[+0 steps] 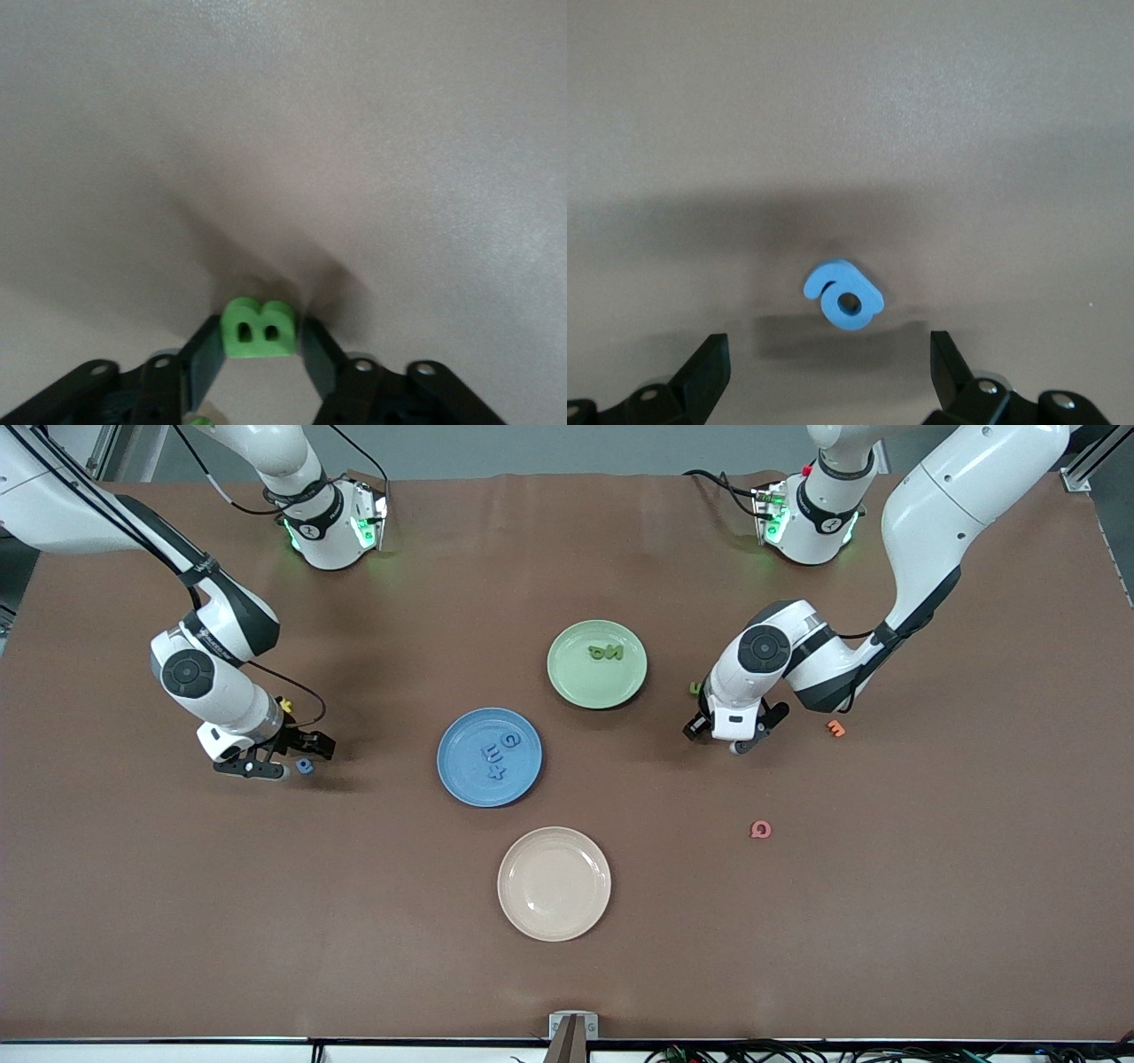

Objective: Sort letters by color into matching plates
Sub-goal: 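Grasp green B with the left gripper while the right gripper grasps blue e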

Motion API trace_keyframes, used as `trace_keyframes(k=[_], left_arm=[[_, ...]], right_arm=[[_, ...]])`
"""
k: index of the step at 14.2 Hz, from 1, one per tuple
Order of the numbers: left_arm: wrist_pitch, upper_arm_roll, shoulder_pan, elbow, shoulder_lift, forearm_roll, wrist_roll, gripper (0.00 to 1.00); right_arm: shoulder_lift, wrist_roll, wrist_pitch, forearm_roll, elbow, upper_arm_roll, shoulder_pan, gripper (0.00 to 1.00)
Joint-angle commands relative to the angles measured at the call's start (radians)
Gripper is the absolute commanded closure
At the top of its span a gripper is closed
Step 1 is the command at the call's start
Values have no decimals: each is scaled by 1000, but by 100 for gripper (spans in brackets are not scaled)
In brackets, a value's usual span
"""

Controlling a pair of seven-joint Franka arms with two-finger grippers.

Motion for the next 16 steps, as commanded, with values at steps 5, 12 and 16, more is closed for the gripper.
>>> trace_keyframes(k=[5, 12, 16], left_arm=[[11, 11, -2, 0, 9, 26, -26, 77], [-12, -58, 4, 20, -46, -7, -30, 78], [-96, -170, 1, 78, -53, -58, -87, 78]], right_arm=[[14, -41, 54, -22, 65, -108, 101, 3], [14, -35, 54, -20, 45, -108, 84, 24], [11, -24, 52, -20, 25, -106, 78, 23]])
